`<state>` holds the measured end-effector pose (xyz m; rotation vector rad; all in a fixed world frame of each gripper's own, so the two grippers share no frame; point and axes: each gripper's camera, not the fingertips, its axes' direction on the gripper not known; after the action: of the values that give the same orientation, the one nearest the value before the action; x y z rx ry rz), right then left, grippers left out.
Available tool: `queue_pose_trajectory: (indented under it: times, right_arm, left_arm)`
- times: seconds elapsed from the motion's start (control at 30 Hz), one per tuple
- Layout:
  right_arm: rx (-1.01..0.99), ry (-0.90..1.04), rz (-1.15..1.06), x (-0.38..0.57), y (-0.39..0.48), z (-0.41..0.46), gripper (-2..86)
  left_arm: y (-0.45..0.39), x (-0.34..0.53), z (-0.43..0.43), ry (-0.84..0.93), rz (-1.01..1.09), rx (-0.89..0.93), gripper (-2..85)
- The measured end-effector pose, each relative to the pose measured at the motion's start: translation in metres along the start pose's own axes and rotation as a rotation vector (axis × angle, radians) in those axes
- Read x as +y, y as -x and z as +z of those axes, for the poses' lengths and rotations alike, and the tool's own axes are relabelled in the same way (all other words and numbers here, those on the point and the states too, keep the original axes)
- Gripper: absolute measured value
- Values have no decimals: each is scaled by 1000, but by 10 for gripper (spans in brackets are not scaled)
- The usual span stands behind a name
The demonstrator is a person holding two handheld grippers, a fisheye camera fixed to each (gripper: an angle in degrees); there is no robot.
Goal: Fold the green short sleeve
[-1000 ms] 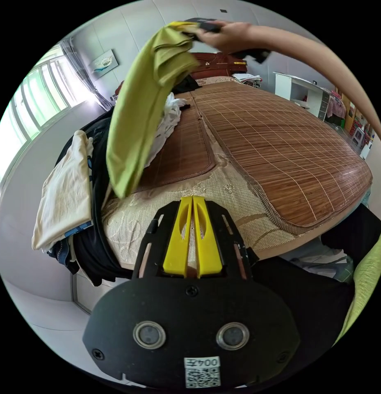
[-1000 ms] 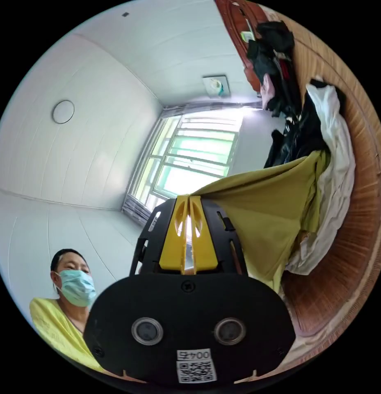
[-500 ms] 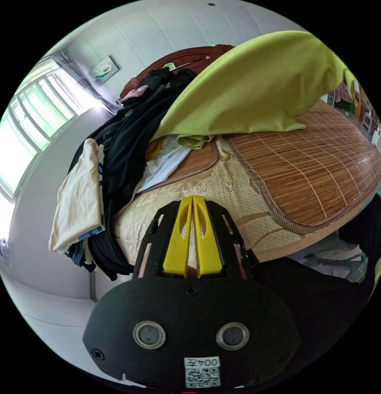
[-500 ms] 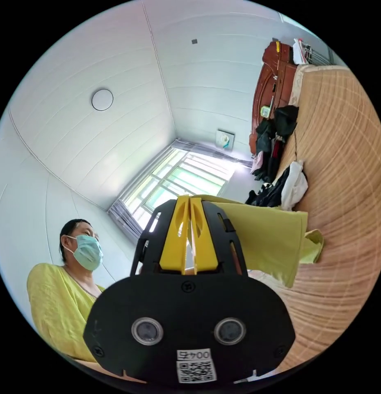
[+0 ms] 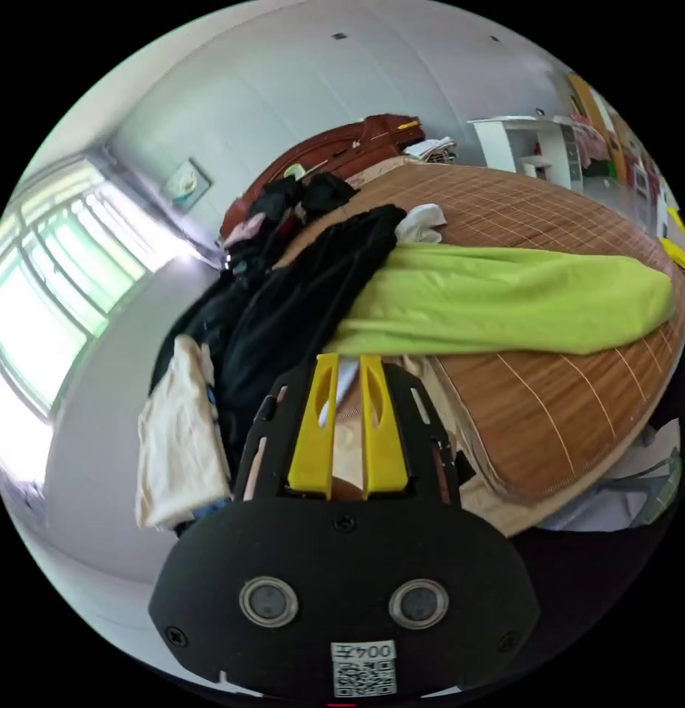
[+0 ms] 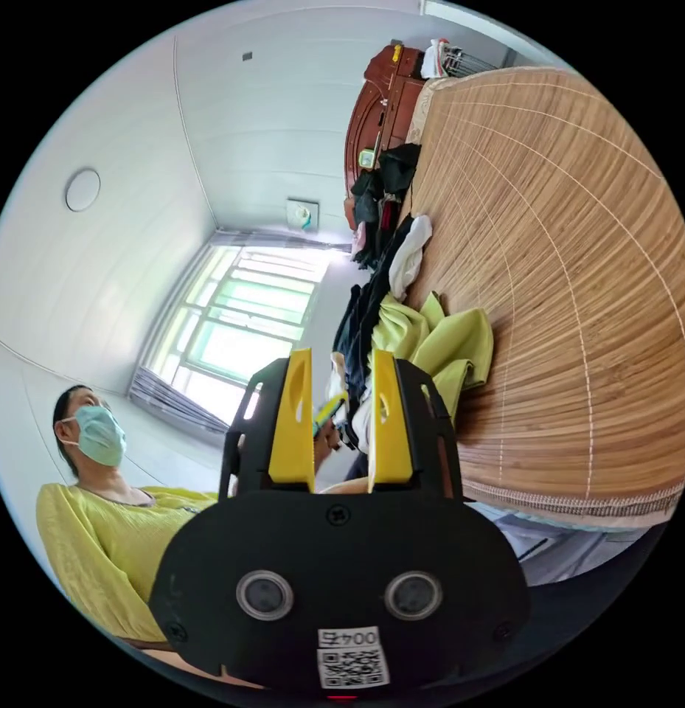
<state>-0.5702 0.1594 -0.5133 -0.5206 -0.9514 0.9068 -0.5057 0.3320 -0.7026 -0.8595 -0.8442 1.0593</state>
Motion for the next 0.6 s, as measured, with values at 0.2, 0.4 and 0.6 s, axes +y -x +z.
queue_pose_trajectory:
  times: [0.2, 0.4, 0.6]
  right_arm:
    - [54, 89, -59, 18, -16, 39, 125]
    - [36, 127, -44, 20, -53, 68, 101]
    - [20, 78, 15, 26, -91, 82, 64]
  left_arm:
    - [-12, -140, 84, 82, 231, -87, 137]
    - [-10, -248, 195, 314, 365, 15, 169]
    - [0, -288, 255, 473, 407, 177, 96]
